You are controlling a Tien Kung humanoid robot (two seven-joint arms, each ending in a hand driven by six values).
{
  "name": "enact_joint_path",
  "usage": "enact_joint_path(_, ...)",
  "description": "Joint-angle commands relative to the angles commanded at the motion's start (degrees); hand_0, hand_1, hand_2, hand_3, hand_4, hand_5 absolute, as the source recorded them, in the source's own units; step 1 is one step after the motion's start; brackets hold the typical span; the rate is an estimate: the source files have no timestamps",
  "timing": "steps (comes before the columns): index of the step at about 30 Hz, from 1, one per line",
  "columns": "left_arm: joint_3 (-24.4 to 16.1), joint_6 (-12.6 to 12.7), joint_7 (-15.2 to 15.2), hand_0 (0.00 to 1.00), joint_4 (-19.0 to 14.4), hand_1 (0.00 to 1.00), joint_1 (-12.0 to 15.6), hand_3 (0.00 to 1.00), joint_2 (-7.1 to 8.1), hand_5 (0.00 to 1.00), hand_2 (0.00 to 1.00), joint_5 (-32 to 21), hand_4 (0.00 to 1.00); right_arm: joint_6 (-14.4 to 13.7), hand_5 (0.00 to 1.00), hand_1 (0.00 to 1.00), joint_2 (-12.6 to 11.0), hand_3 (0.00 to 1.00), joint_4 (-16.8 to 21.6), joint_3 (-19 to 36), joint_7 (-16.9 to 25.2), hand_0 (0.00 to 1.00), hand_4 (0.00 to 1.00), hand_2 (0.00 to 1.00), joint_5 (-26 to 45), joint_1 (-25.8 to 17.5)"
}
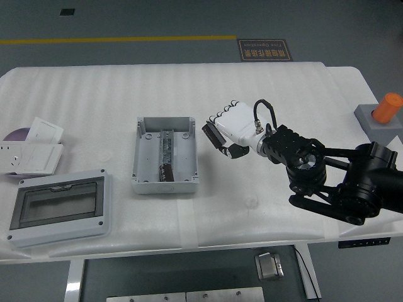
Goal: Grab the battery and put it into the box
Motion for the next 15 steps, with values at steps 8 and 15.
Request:
enact_joint_path(8, 0.63, -0.14, 0.21, 0.631, 0.19, 0.652, 0.16, 0.562, -0.13, 0.515, 0.29, 0.51, 0.491, -4.56, 0.319, 0.768, 5.0, 0.674, 0.64, 7.98, 3.77, 0.847, 0.447, 0.756, 8.52, -3.76)
enact_joint_path(15, 3.94, -0.6, 0.6, 0.631, 1.35, 0.652, 0.33, 0.556, -0.26, 0.513, 0.29, -2.9, 0.492, -6.01, 0.425, 0.773, 7.83, 0.849, -2.98, 8.1, 5.39, 0.854, 0.699, 0.795, 13.95, -5.7)
